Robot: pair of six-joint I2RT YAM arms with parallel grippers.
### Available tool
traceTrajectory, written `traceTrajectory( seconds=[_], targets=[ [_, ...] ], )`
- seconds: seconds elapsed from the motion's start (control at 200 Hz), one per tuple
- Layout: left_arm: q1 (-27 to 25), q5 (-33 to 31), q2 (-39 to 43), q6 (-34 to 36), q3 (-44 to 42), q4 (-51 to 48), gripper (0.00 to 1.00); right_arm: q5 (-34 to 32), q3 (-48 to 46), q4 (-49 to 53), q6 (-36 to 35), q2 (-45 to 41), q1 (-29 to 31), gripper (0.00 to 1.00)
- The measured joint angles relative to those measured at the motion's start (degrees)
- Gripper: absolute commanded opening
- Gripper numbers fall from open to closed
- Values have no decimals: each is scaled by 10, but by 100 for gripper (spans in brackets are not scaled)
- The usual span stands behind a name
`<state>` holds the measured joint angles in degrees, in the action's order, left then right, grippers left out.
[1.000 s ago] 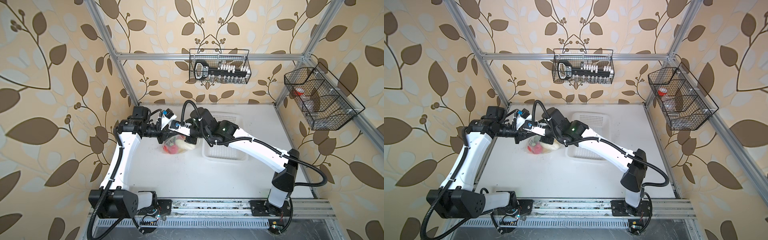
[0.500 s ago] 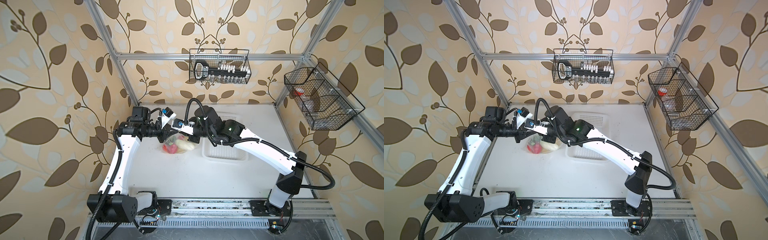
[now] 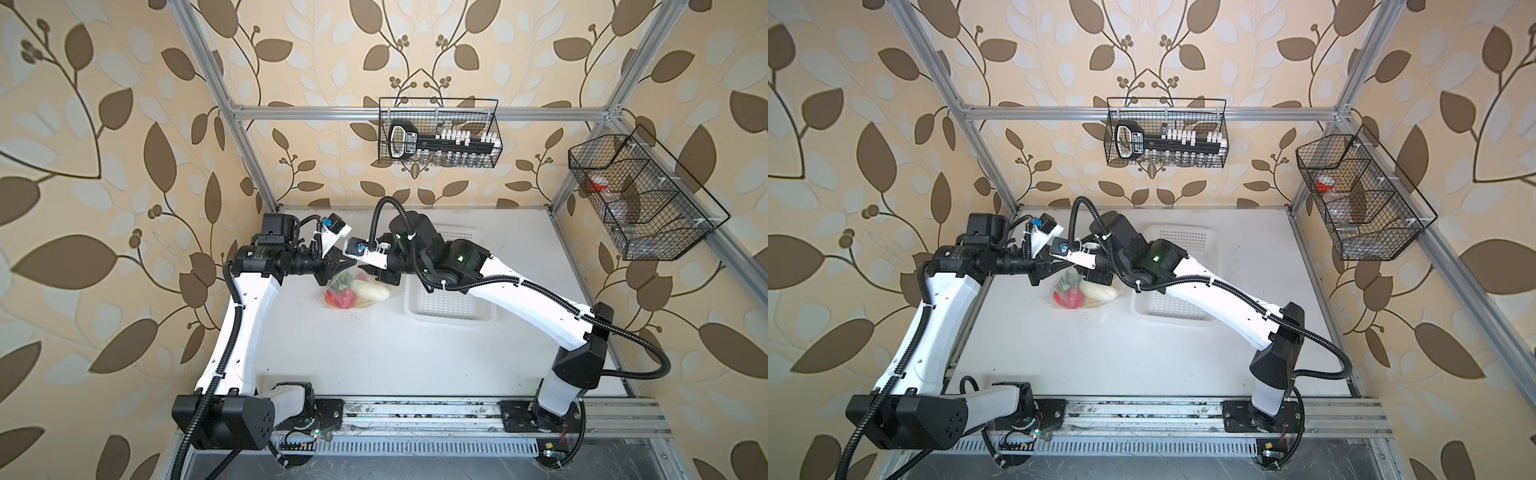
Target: Place the food in the zip-top bag and seal the zipper
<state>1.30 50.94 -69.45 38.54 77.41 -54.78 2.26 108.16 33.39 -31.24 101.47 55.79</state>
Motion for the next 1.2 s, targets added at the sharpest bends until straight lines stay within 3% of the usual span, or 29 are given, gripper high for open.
traceTrajectory(
  seconds=[0.475,1.2],
  targets=[
    [-2,0,8,-1,-3,0,0,-9,35,8,-16,32,1,2],
    [-4,-16,10,-84,16,16,0,-6,25,-7,-16,23,-13,0]
  ],
)
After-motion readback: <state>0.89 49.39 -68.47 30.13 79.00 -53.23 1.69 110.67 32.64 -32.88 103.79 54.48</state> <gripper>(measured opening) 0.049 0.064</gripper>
